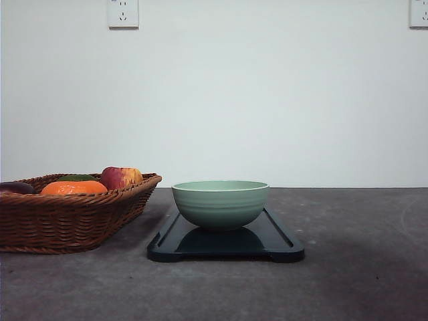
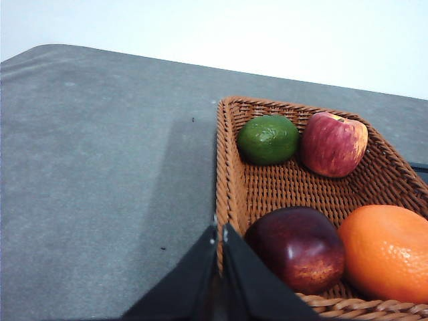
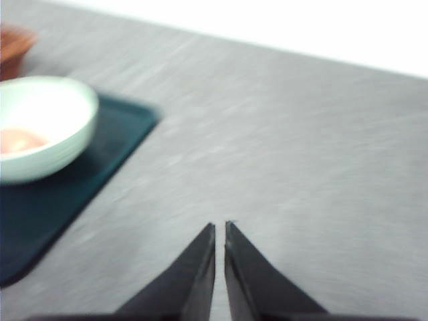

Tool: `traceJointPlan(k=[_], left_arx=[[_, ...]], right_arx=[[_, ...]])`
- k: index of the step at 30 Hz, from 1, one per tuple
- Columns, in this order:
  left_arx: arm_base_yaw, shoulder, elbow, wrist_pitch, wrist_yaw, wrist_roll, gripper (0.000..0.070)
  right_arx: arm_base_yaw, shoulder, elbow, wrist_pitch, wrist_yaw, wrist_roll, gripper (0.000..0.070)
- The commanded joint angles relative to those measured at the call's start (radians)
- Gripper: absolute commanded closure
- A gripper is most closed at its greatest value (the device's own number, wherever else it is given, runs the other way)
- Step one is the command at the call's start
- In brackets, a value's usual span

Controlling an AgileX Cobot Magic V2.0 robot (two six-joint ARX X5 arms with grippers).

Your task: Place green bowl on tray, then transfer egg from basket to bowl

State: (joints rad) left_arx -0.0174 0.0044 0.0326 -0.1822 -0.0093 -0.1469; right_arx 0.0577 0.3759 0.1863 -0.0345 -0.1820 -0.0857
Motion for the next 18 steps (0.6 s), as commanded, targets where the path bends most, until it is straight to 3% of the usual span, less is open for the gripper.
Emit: traceJointPlan(k=[1, 7, 12, 18], left_arx=[[0.002, -0.001, -0.02, 0.005, -0.002, -0.001, 0.07], [0.002, -0.001, -0.02, 0.005, -0.002, -0.001, 0.07], [0.001, -0.001, -0.02, 0.005, -0.002, -0.001, 0.07], [0.002, -0.001, -0.019, 0.005, -0.002, -0.001, 0.07]], right_arx=[[-0.016, -0.058, -0.027, 0.013, 0.003, 0.027, 0.0684], [-0.03, -0.222, -0.117, 0.011, 0.09, 0.051, 0.0684], [-0.03, -0.3, -0.167, 0.012, 0.105, 0.081, 0.0684], [-0.029, -0.372, -0.175, -0.064, 0.178, 0.086, 0.0684]])
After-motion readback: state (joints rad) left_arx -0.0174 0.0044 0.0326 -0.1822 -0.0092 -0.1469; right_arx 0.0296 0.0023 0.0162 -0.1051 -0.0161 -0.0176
